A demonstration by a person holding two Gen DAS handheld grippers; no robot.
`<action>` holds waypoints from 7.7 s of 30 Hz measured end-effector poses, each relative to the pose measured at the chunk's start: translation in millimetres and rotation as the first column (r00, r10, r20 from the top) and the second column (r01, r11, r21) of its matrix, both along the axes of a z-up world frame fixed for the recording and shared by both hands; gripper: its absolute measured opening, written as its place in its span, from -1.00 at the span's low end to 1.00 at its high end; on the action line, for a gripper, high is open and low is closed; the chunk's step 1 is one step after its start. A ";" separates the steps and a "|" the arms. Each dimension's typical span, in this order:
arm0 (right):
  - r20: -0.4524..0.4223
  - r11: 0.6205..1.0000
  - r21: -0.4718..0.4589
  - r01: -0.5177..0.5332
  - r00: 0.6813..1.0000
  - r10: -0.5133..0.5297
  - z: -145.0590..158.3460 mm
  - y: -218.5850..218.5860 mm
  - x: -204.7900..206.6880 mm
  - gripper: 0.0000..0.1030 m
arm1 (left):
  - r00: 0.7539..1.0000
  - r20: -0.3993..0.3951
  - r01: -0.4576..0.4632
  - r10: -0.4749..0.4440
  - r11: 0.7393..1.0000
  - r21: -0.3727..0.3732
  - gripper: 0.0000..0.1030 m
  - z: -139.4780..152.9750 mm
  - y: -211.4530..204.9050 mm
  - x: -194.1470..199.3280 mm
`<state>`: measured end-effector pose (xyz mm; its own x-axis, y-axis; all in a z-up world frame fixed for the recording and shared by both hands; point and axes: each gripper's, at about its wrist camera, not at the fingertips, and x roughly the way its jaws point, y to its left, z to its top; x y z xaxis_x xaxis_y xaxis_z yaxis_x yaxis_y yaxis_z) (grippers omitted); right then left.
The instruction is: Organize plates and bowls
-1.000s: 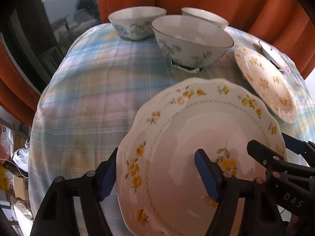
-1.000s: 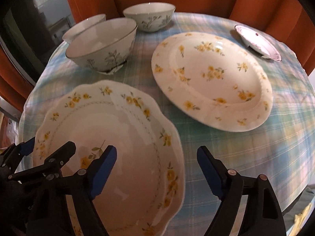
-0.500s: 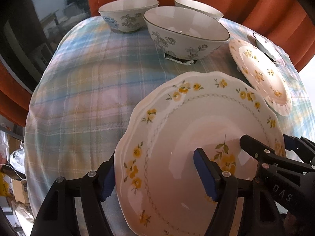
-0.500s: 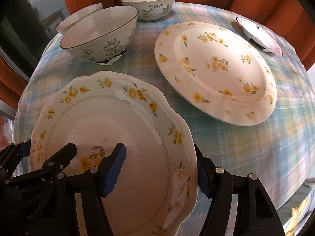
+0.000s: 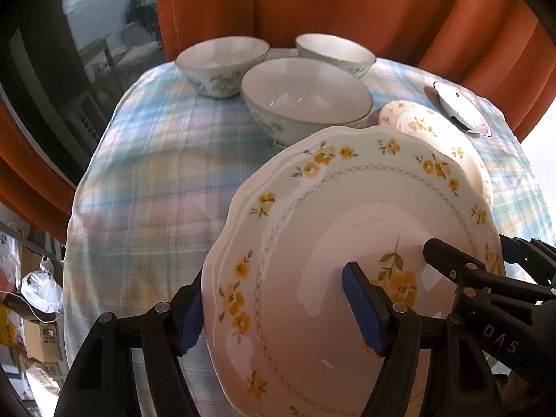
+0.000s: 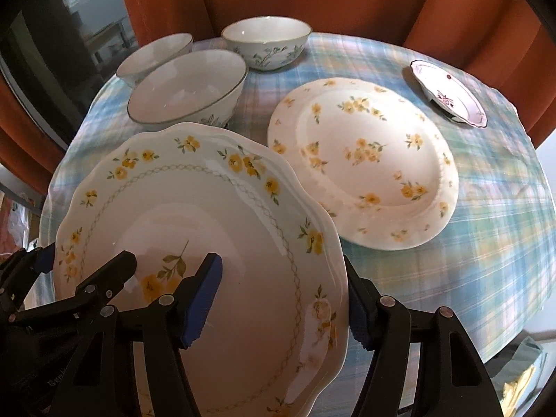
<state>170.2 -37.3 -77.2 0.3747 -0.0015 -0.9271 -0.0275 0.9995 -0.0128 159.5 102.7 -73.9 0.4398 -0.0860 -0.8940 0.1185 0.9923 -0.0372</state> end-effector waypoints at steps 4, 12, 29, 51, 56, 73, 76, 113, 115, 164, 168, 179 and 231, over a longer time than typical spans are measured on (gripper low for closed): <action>0.027 1.000 0.009 -0.005 1.000 0.004 5.8 -15.3 -0.2 0.34 | 1.000 0.021 -0.005 0.005 1.000 0.004 0.43 2.6 -15.5 -1.7; 0.054 1.000 0.017 -0.005 0.999 0.004 14.9 -62.5 -2.0 0.34 | 0.999 0.045 -0.009 0.008 1.000 0.013 0.43 10.4 -69.4 -9.4; 0.064 0.999 0.046 0.000 0.998 -0.003 21.5 -195.2 -4.8 0.34 | 0.999 0.043 -0.011 0.009 0.999 0.044 0.46 7.4 -194.4 -14.0; 0.006 1.000 0.000 0.026 1.000 -0.026 -8.6 -326.0 -4.9 0.34 | 0.999 -0.051 0.021 -0.019 0.999 0.035 0.45 -38.4 -317.3 -6.1; -0.043 1.000 0.004 0.031 0.999 -0.031 -22.9 -341.7 -2.7 0.34 | 0.996 -0.084 0.026 -0.022 0.998 0.051 0.43 -46.3 -328.2 -5.3; -0.082 0.997 0.063 0.037 0.996 -0.032 -40.7 -344.7 14.9 0.36 | 0.994 -0.106 0.009 0.001 0.996 0.093 0.56 -49.0 -332.8 11.9; -0.095 0.997 0.066 0.044 0.995 -0.038 -41.8 -344.0 15.7 0.41 | 0.994 -0.106 0.022 -0.014 0.997 0.078 0.65 -45.7 -332.9 9.8; 0.096 0.995 0.086 0.052 0.994 -0.060 38.4 -189.5 32.9 0.67 | 0.998 0.010 0.055 -0.055 0.998 -0.038 0.85 17.8 -190.8 45.1; 0.092 0.993 0.100 0.059 0.993 -0.068 37.1 -182.9 42.1 0.67 | 1.000 0.008 0.027 -0.027 0.999 -0.037 0.85 17.7 -182.3 52.7; -0.099 0.995 0.100 -0.030 0.994 0.039 -47.2 -129.8 102.6 0.37 | 0.976 -0.164 -0.134 0.142 0.989 0.058 0.62 -46.4 -125.4 92.4; -0.074 0.997 0.069 -0.046 0.996 0.051 -49.8 -130.8 113.3 0.21 | 0.976 -0.162 -0.143 0.148 0.989 0.043 0.62 -48.2 -122.6 94.2; -0.092 0.999 0.019 -0.028 0.995 0.030 -42.5 -128.4 113.4 0.22 | 0.974 -0.182 -0.129 0.133 0.991 0.036 0.58 -45.0 -119.6 84.0; 0.101 0.998 0.062 0.009 0.995 -0.016 52.8 -314.4 -23.6 0.22 | 0.995 0.016 -0.103 0.103 0.995 0.009 0.57 29.5 -315.9 -38.9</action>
<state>146.6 -351.7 -24.5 0.4675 0.0485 -0.8827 -0.0167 0.9988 0.0460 120.7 -213.2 -44.5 0.4600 -0.0302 -0.8874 0.0157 0.9995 -0.0259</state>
